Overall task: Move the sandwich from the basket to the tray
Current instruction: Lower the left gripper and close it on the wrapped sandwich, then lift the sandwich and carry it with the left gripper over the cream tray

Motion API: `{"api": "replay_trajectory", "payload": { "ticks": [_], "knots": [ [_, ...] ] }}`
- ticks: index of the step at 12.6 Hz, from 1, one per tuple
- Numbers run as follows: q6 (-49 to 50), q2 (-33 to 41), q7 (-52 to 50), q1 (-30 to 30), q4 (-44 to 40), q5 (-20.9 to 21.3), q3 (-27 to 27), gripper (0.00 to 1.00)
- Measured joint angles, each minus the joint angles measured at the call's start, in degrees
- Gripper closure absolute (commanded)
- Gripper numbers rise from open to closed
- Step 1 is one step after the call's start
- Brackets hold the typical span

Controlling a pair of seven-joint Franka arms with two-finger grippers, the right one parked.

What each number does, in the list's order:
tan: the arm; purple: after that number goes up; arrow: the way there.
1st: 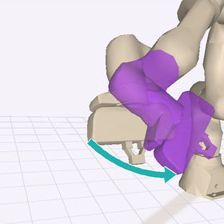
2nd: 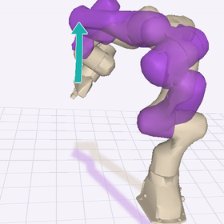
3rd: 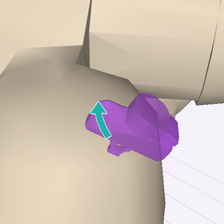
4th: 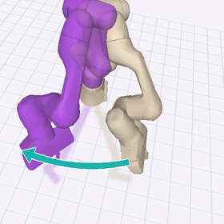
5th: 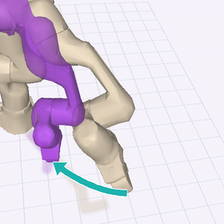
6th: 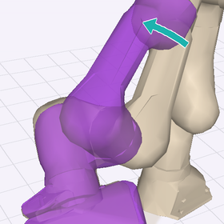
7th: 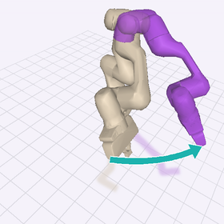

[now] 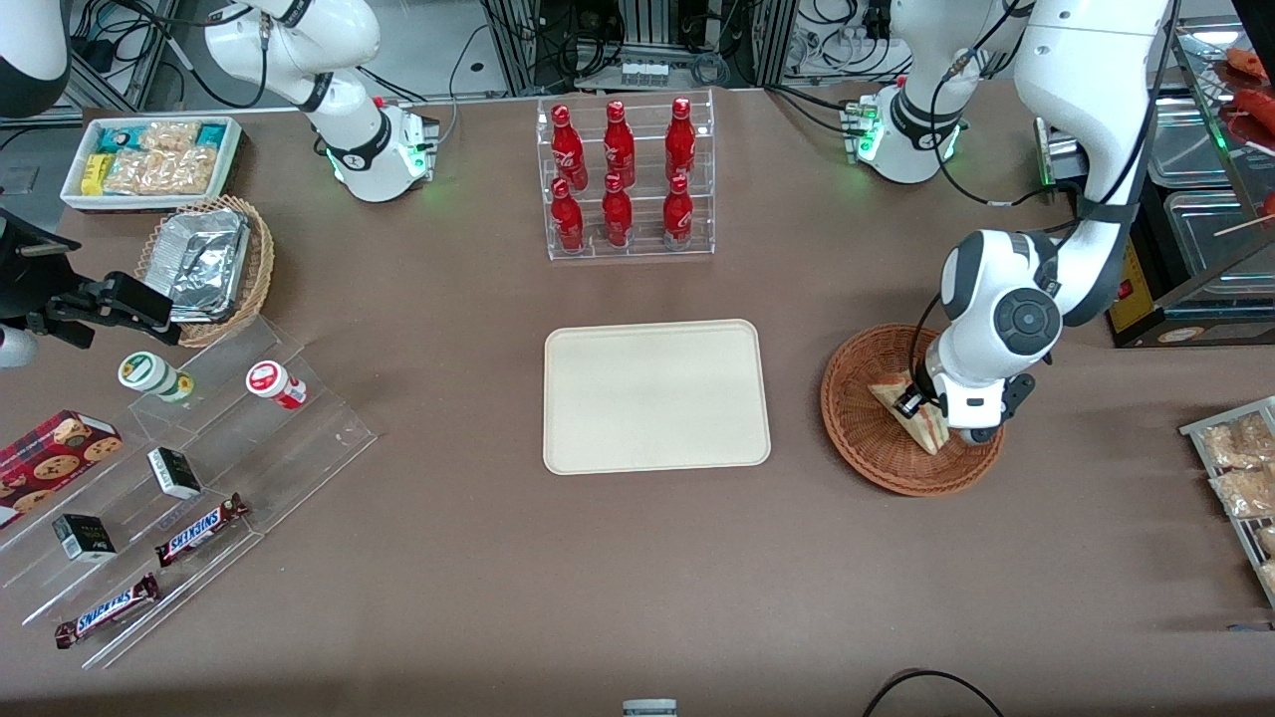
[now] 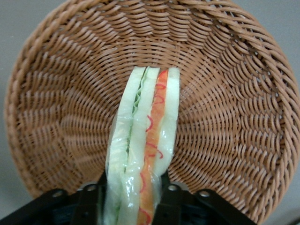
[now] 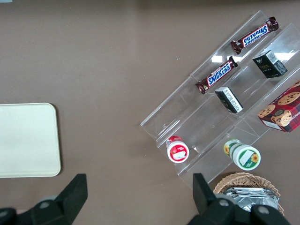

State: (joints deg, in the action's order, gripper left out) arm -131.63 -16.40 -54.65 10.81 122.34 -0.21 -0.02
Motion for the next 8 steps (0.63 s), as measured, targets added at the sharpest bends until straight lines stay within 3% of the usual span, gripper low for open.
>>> {"api": "replay_trajectory", "payload": {
  "ticks": [4,8],
  "knots": [
    [16.85,1.76,3.41,0.05,-9.72,0.01,-0.11,0.89],
    [19.77,0.50,7.35,2.67,-13.58,-0.01,-1.13,0.87]
  ]
}}
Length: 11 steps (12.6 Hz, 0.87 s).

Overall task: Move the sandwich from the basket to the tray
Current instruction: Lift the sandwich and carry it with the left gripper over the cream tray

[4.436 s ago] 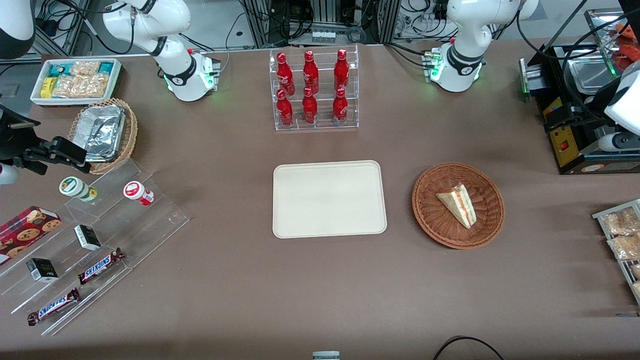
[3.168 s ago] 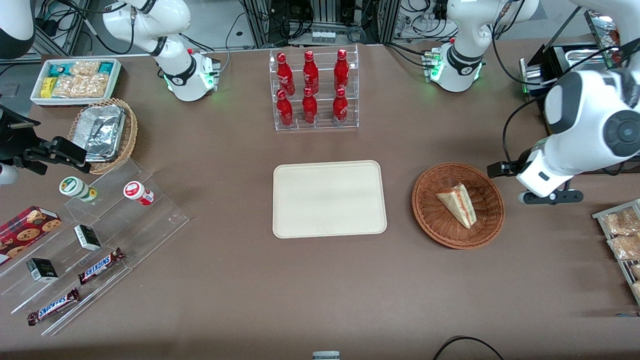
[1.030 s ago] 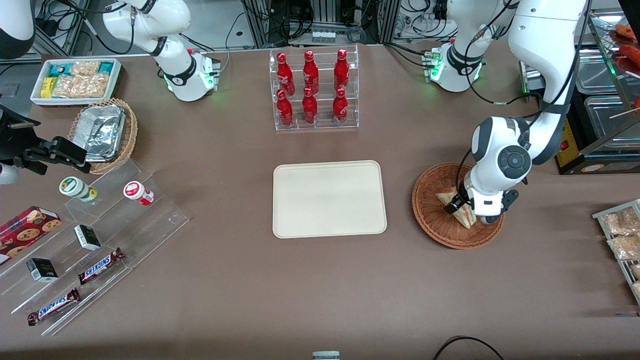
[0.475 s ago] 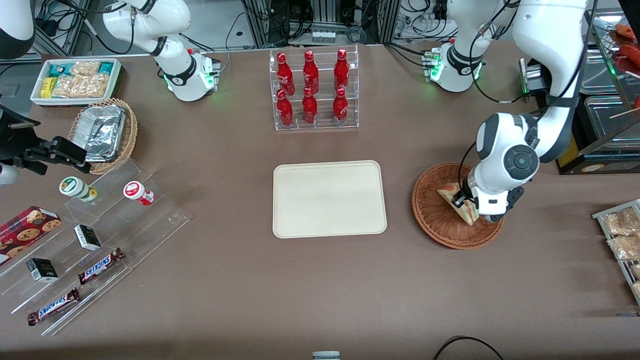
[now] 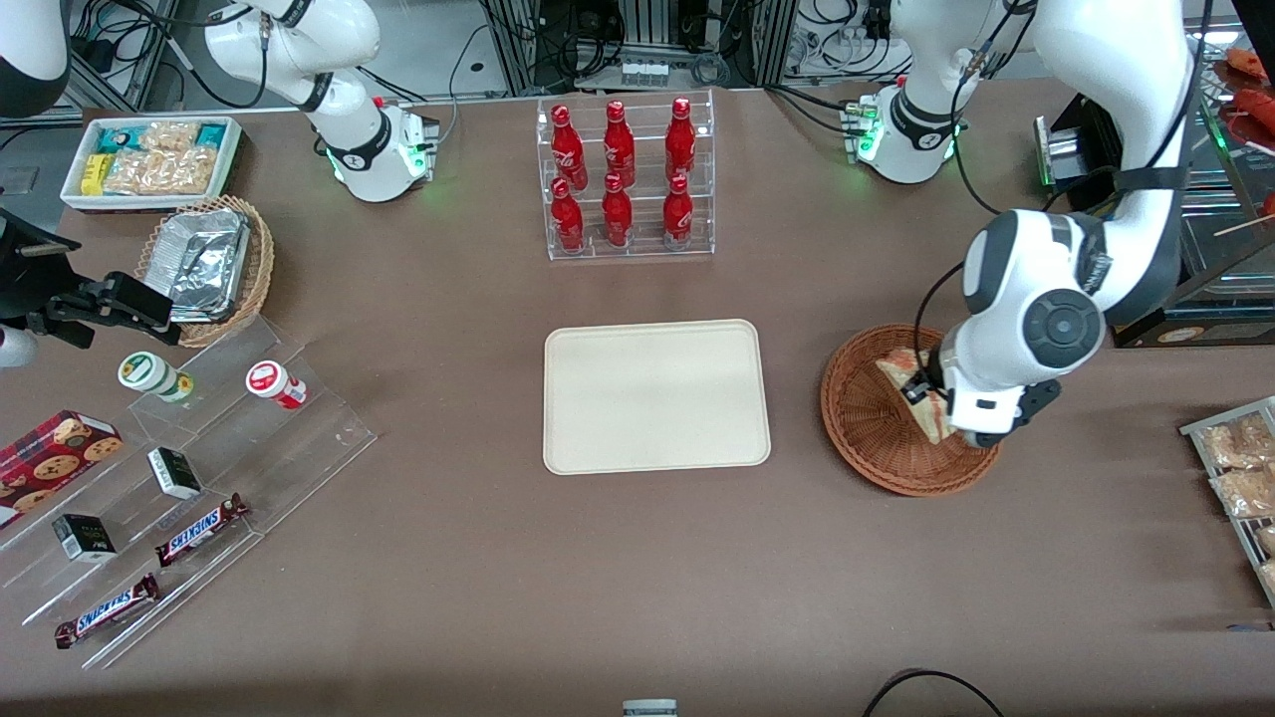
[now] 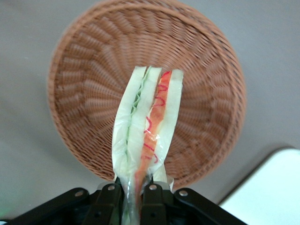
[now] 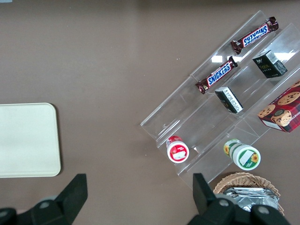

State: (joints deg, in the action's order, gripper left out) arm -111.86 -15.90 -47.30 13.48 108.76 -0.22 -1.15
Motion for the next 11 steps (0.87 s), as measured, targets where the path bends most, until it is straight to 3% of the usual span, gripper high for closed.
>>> {"api": "replay_trajectory", "payload": {
  "ticks": [5,11],
  "knots": [
    [0.00,-7.92,0.00,8.56,-7.42,-0.03,-1.66,0.87],
    [0.01,-17.09,-3.12,11.12,-18.85,-0.06,-10.22,0.87]
  ]
}}
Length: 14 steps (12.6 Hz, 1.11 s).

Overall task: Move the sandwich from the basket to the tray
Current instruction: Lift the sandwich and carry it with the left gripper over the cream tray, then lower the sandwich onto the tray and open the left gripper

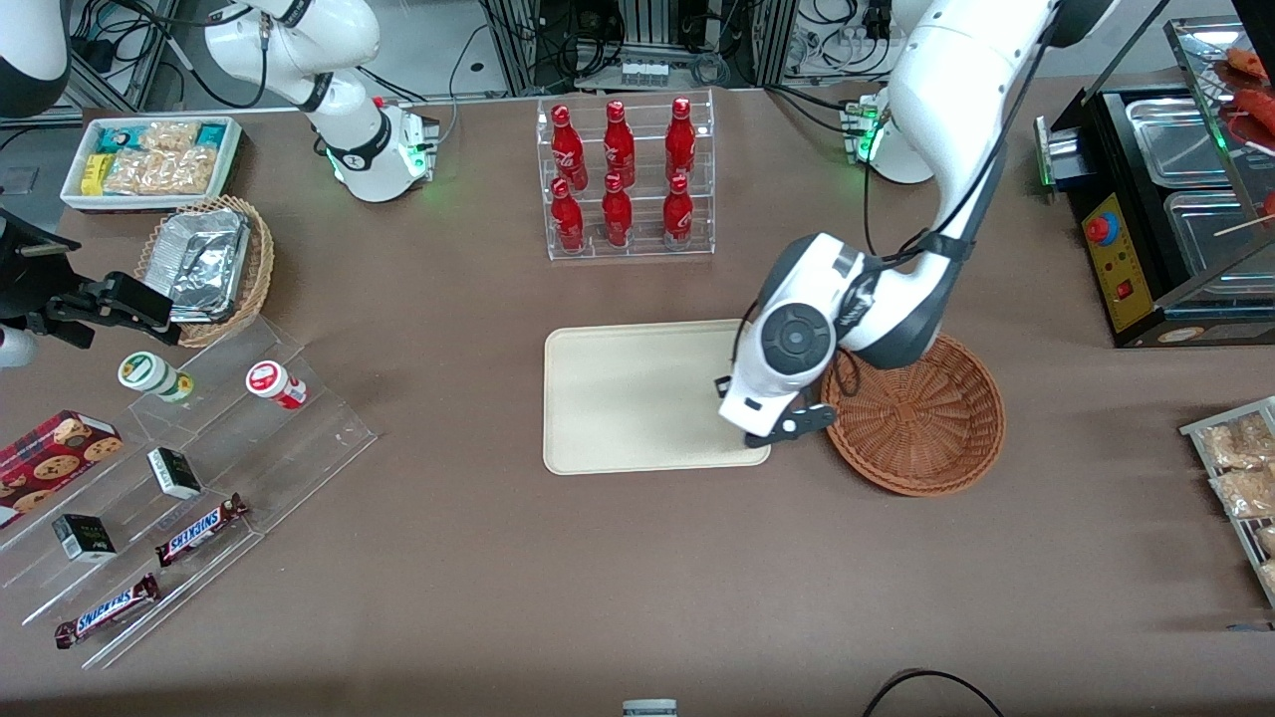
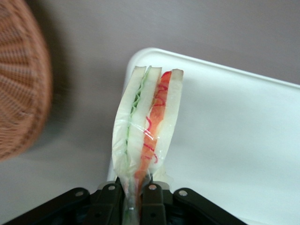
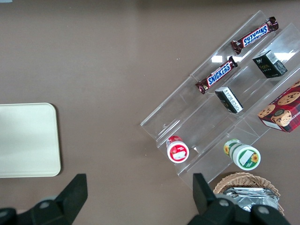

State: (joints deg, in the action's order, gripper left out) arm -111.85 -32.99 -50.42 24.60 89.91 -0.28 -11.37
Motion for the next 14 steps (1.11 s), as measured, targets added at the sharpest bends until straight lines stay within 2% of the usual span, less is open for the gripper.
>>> {"api": "replay_trajectory", "payload": {
  "ticks": [5,10,11,12,13,14],
  "knots": [
    [0.00,-7.70,-7.33,7.31,-8.49,0.01,-0.29,0.87],
    [0.00,-13.20,-9.21,9.42,-13.71,0.02,-0.27,0.85],
    [0.00,-13.70,-9.32,9.47,-14.18,0.02,-0.27,0.78],
    [-0.10,-14.04,-9.46,9.50,-14.43,0.02,-0.27,0.51],
    [-0.31,-14.34,-9.81,9.52,-14.49,0.02,-0.27,0.01],
    [-0.58,-14.69,-10.43,9.53,-14.50,0.02,-0.27,0.00]
  ]
}}
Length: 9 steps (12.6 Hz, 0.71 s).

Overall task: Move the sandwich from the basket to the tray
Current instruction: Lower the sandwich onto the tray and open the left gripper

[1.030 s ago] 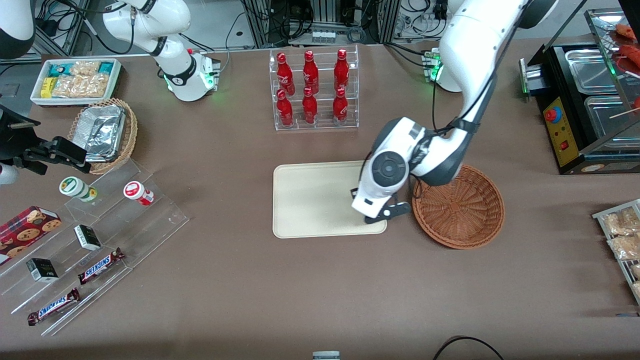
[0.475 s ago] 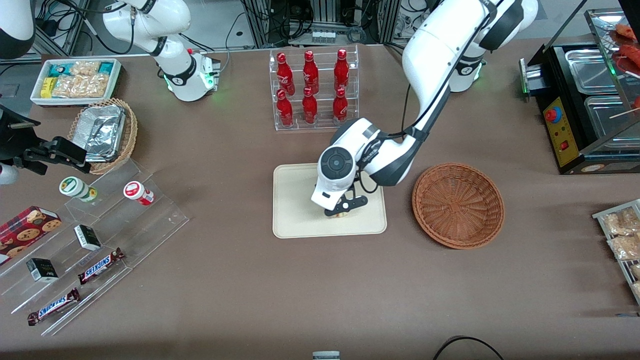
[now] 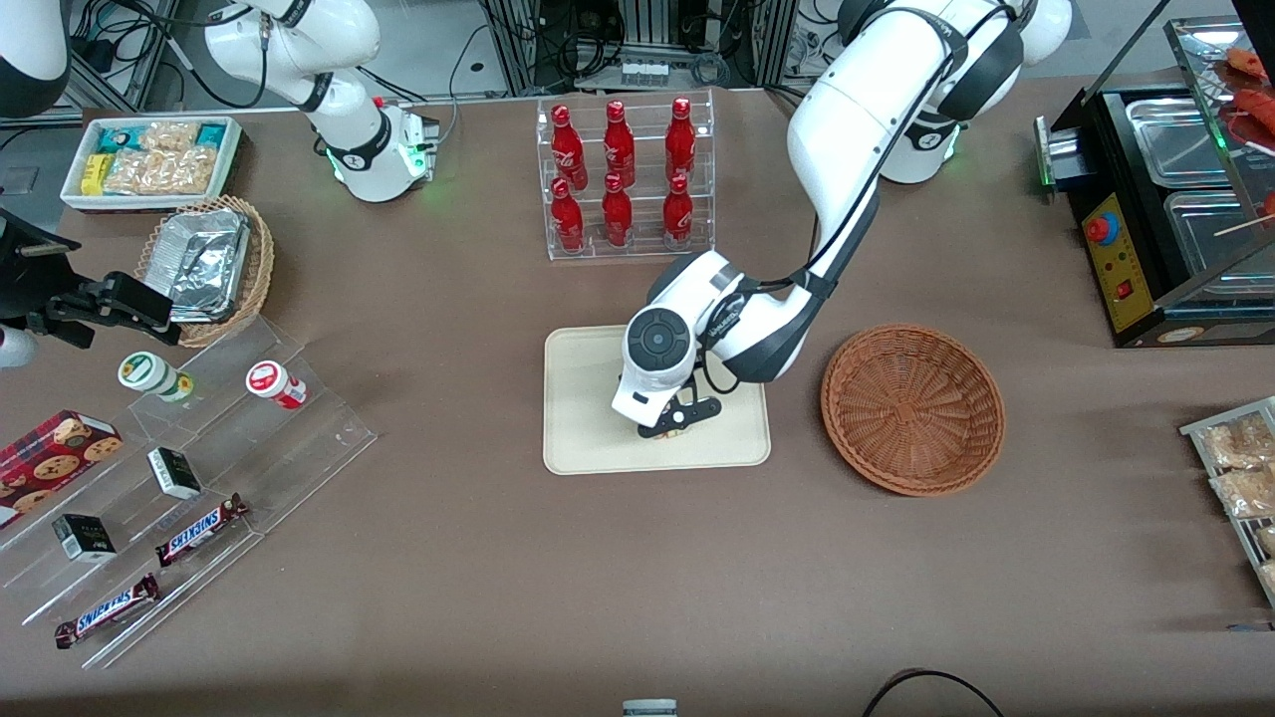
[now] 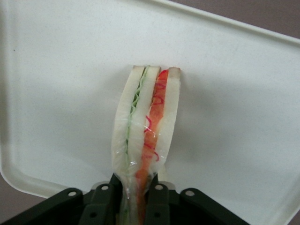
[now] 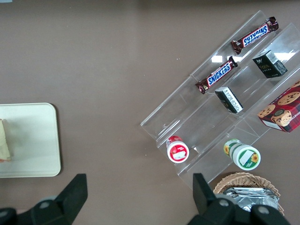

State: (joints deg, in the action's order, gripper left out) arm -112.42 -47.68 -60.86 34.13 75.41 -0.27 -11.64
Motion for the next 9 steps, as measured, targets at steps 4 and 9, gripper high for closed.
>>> {"api": "replay_trajectory", "payload": {
  "ticks": [4,9],
  "knots": [
    [0.25,-0.01,-1.06,0.03,-1.40,0.00,0.00,0.00],
    [10.05,5.93,-0.61,-0.27,-5.72,0.08,0.31,0.00]
  ]
}}
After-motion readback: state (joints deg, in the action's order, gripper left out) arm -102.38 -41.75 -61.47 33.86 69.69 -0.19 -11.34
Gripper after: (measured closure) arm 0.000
